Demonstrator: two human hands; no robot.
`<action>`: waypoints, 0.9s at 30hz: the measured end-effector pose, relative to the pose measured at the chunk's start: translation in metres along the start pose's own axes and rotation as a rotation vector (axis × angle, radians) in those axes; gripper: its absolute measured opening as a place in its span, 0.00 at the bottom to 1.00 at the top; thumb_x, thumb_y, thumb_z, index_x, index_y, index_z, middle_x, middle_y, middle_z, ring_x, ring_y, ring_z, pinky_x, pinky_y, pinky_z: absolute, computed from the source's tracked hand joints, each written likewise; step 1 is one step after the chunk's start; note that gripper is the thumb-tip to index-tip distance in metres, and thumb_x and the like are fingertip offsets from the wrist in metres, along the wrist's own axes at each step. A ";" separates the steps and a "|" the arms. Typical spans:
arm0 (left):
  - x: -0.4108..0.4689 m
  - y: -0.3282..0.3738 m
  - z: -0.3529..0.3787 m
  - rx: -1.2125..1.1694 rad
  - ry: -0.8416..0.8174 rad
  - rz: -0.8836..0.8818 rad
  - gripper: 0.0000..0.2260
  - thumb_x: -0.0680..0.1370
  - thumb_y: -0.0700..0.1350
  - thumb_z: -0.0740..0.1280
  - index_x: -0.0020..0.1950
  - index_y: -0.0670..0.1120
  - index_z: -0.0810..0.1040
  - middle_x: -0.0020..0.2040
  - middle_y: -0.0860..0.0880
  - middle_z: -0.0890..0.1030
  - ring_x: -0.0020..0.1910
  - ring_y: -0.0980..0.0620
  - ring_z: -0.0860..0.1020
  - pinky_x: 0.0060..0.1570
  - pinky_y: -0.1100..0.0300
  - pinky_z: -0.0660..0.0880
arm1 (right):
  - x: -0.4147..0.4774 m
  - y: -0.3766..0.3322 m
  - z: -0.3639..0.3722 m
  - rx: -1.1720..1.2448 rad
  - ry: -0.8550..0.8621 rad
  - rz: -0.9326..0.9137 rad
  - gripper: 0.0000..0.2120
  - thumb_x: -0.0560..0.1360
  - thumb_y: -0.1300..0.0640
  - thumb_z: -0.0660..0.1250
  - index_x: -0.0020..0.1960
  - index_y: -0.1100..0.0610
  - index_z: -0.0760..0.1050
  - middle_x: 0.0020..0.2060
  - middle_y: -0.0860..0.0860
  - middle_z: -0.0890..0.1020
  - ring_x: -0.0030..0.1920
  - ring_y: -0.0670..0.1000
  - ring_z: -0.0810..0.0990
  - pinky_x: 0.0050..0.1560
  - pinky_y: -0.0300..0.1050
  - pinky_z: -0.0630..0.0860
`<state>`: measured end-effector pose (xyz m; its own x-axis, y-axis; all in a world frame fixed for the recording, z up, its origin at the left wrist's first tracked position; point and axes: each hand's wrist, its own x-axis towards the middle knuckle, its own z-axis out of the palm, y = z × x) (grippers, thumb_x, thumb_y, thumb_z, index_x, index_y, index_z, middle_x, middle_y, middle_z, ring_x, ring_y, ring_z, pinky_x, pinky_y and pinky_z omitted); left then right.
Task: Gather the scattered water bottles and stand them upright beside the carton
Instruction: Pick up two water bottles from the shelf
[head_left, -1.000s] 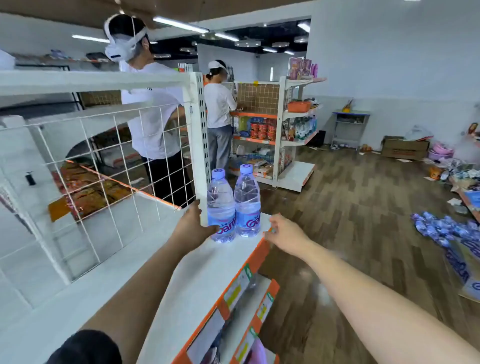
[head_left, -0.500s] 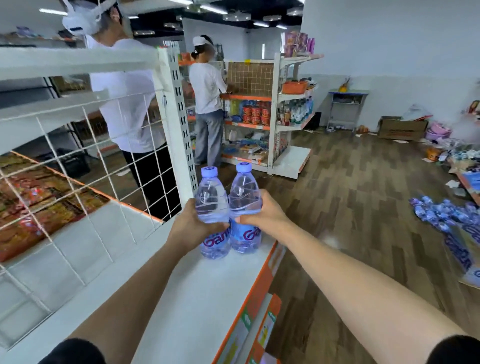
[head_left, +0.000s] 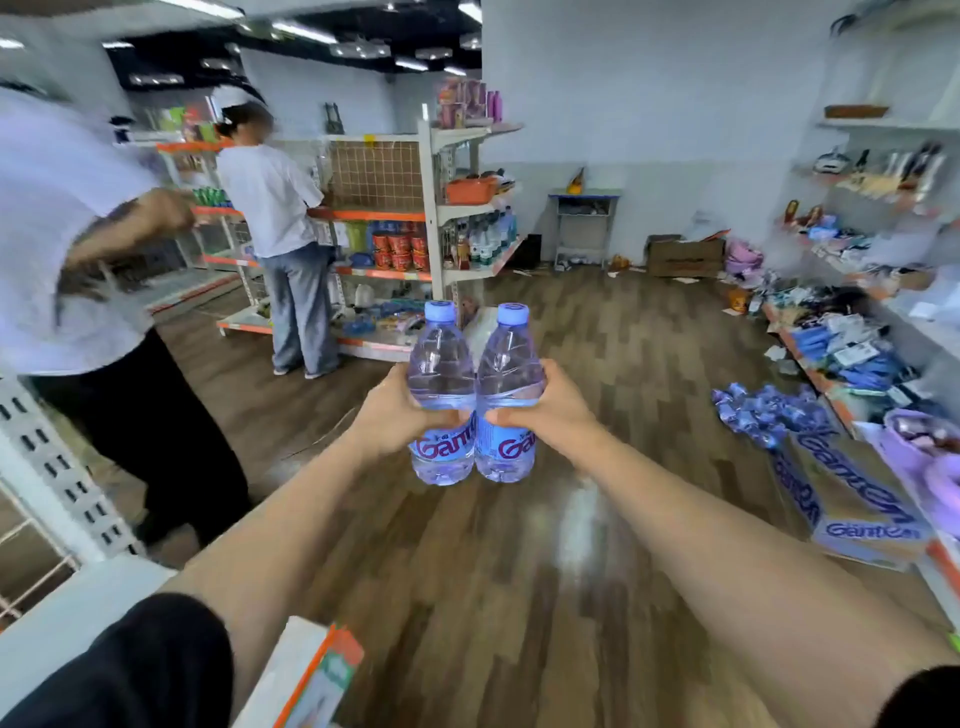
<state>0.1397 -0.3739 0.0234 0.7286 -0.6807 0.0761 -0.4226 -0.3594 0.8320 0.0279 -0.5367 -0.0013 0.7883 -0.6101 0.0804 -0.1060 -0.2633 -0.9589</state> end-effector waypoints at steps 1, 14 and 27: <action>0.022 0.010 0.020 -0.011 -0.026 0.010 0.37 0.50 0.60 0.73 0.57 0.52 0.72 0.57 0.53 0.81 0.57 0.51 0.79 0.61 0.52 0.74 | 0.015 0.008 -0.023 0.001 0.028 0.009 0.37 0.60 0.60 0.81 0.64 0.56 0.68 0.59 0.53 0.81 0.58 0.53 0.80 0.62 0.54 0.76; 0.242 0.125 0.250 -0.115 -0.402 0.303 0.23 0.57 0.56 0.77 0.51 0.63 0.79 0.54 0.52 0.84 0.56 0.52 0.82 0.63 0.46 0.74 | 0.138 0.101 -0.273 -0.062 0.366 0.098 0.30 0.60 0.57 0.81 0.57 0.53 0.70 0.53 0.48 0.81 0.54 0.50 0.81 0.59 0.48 0.77; 0.473 0.176 0.436 -0.262 -0.674 0.309 0.19 0.54 0.52 0.75 0.44 0.59 0.80 0.40 0.55 0.85 0.43 0.53 0.83 0.41 0.56 0.79 | 0.314 0.198 -0.432 -0.274 0.576 0.229 0.37 0.62 0.50 0.79 0.65 0.57 0.69 0.56 0.48 0.79 0.56 0.51 0.79 0.57 0.51 0.77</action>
<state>0.1751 -1.0376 -0.0334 0.0798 -0.9958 0.0450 -0.3509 0.0142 0.9363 -0.0074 -1.1038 -0.0481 0.2868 -0.9539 0.0887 -0.4413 -0.2138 -0.8715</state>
